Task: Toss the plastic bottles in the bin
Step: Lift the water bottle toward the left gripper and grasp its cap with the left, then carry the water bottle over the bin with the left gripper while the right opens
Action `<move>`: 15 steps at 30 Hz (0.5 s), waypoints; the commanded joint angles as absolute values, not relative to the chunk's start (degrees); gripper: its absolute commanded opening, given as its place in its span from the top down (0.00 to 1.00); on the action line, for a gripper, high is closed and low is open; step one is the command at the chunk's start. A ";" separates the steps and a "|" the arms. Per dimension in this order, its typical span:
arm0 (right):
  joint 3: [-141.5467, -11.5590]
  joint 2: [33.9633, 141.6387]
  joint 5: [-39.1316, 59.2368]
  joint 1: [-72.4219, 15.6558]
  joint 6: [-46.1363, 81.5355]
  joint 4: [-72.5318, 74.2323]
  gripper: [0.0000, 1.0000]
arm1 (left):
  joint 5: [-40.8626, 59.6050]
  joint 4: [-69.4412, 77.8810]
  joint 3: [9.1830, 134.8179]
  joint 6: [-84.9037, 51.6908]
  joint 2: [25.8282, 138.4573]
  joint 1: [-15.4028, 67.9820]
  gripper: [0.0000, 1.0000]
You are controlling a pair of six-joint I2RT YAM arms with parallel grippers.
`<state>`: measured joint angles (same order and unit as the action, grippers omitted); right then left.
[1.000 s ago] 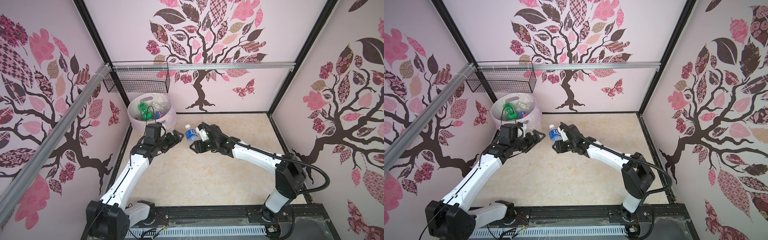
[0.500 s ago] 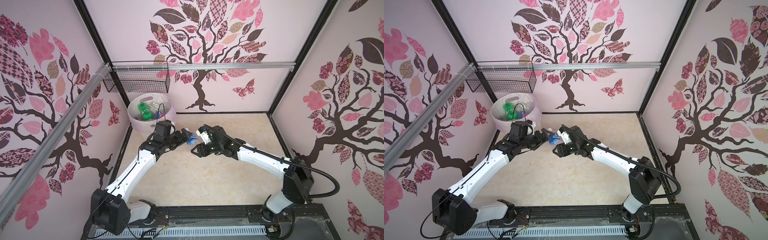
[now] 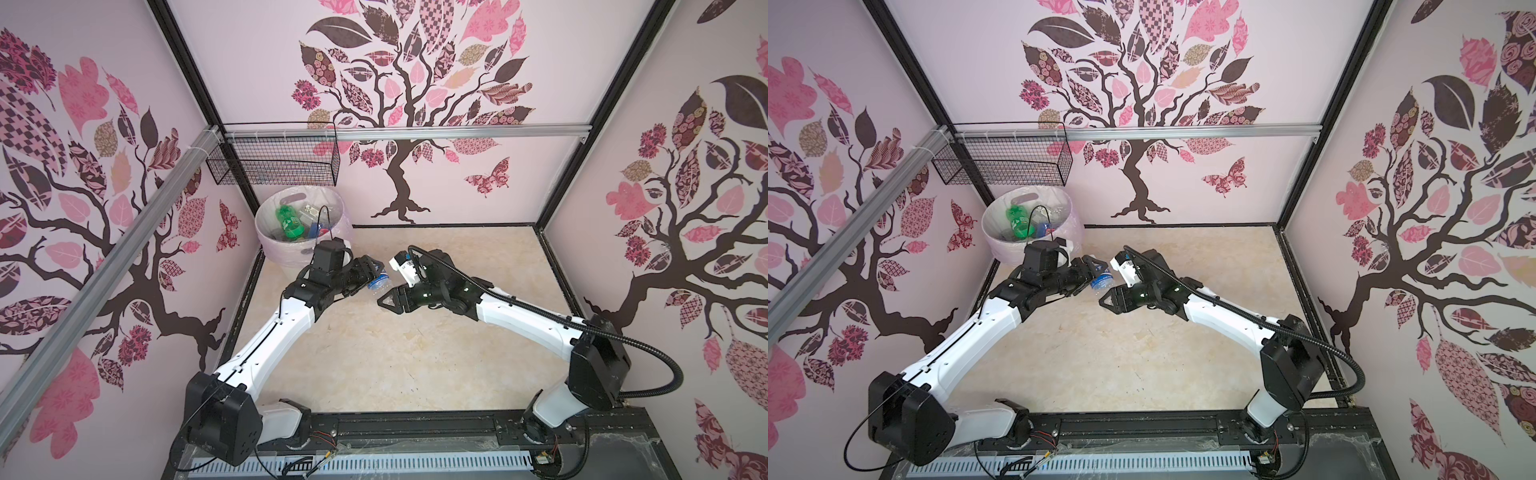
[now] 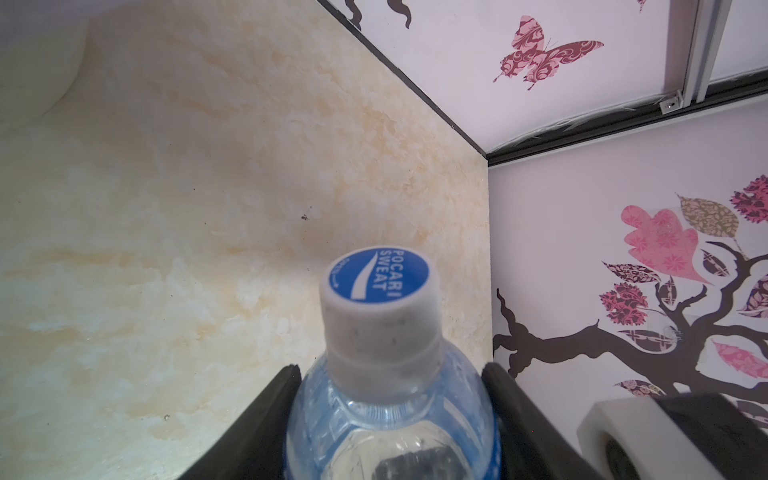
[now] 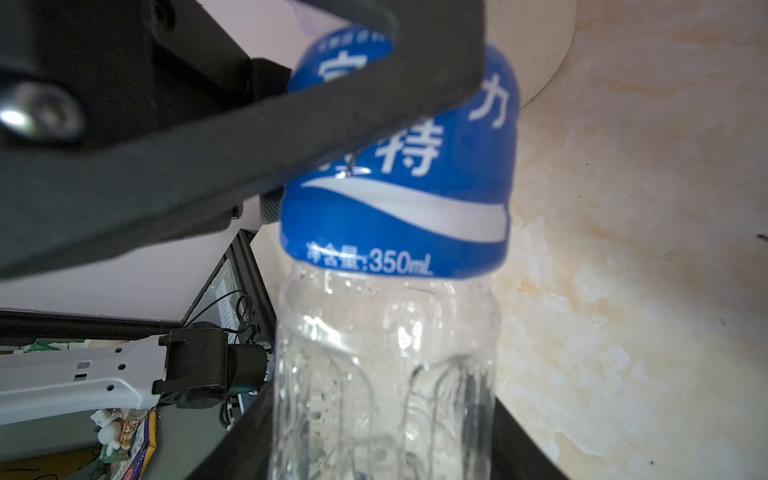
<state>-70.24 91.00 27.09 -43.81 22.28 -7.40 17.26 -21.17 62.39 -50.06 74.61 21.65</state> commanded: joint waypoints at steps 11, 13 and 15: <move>-70.60 87.94 28.04 -43.69 23.69 -4.38 0.25 | 13.88 -21.34 61.68 -49.97 72.36 21.79 0.55; -70.62 87.72 27.74 -43.70 23.31 -4.81 0.23 | 13.05 -22.03 62.40 -49.83 71.89 21.76 0.55; -70.67 87.28 27.61 -43.75 23.03 -5.18 0.22 | 12.08 -22.56 62.90 -49.89 71.18 21.71 0.55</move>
